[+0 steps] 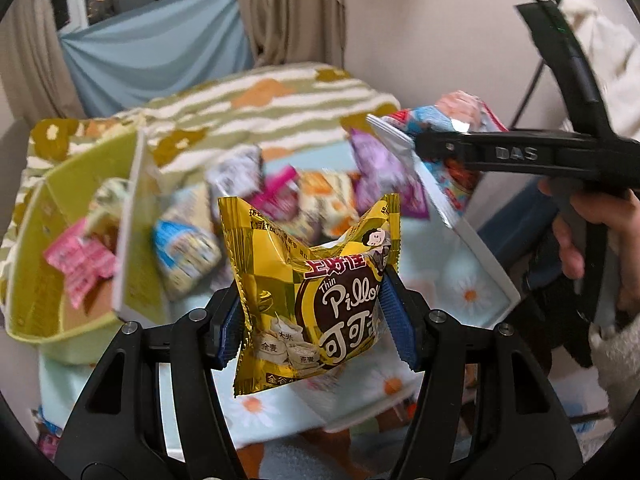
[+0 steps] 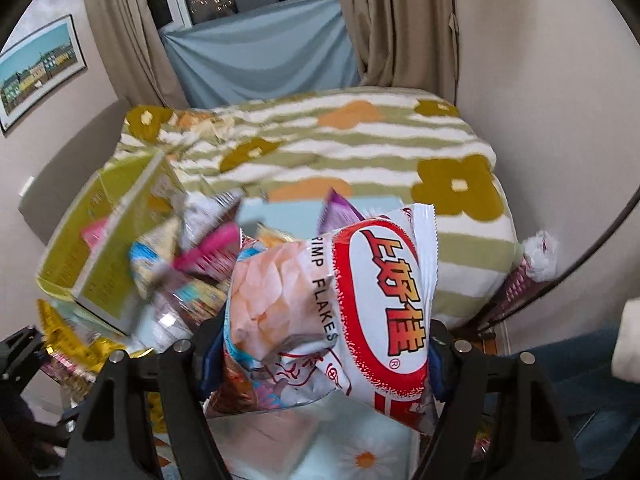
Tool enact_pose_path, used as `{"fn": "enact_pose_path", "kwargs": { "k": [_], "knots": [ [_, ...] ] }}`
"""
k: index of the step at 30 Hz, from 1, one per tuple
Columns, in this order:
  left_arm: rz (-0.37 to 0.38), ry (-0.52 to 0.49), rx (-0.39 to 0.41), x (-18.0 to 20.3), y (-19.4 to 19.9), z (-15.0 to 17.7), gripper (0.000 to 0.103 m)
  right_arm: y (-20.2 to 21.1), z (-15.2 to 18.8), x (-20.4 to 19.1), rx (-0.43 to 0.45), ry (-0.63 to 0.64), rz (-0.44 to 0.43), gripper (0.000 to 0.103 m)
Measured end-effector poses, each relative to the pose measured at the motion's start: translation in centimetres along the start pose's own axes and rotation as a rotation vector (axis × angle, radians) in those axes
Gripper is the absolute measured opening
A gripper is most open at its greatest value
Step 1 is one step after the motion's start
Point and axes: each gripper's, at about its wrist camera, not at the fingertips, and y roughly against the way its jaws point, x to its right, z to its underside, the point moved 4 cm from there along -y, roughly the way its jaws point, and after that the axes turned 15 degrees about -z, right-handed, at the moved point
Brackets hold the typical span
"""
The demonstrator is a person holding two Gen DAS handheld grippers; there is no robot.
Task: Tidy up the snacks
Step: 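Carry both bags into the cardboard box and open both grippers to release them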
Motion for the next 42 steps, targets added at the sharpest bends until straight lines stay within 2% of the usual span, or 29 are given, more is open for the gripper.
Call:
{"fn": "enact_pose_path", "kwargs": {
  "k": [7, 12, 19, 24, 32, 34, 35, 36, 38, 42],
  "knots": [
    [-0.044, 0.065, 0.058, -7.5, 0.3, -3.0, 0.06, -0.2, -4.4, -7.1, 0.058, 0.063, -0.06, 0.072],
    [-0.087, 0.127, 0.071, -14.8, -0.5, -4.4, 0.06, -2.8, -7.7, -12.9, 0.079, 0.089, -0.119, 0.072],
    [-0.155, 0.213, 0.007, -25.7, -3.9, -3.9, 0.06, -9.4, -10.4, -21.5, 0.038, 0.125, -0.2, 0.072],
    [-0.134, 0.259, -0.089, -31.5, -7.5, -1.9, 0.06, -13.4, -10.5, -25.5, -0.012, 0.125, -0.231, 0.072],
    [-0.056, 0.239, -0.211, -32.9, -11.9, 1.3, 0.06, -18.3, -8.7, -27.8, -0.094, 0.066, -0.213, 0.072],
    [-0.046, 0.237, -0.232, -32.7, -12.3, 1.9, 0.069, -18.9, -8.2, -27.8, -0.112, 0.052, -0.203, 0.072],
    [-0.044, 0.237, -0.236, -32.5, -12.2, 2.0, 0.089, -19.1, -8.0, -27.8, -0.122, 0.049, -0.199, 0.072],
    [-0.056, 0.246, -0.228, -32.6, -12.0, 2.2, 0.103, -19.2, -7.8, -27.8, -0.129, 0.05, -0.193, 0.072],
    [-0.059, 0.261, -0.201, -33.0, -11.5, 2.2, 0.103, -19.5, -7.6, -27.7, -0.147, 0.058, -0.179, 0.072],
    [-0.092, 0.251, -0.217, -33.1, -11.0, 2.5, 0.103, -19.9, -7.2, -27.6, -0.163, 0.06, -0.175, 0.073]
  ]
}}
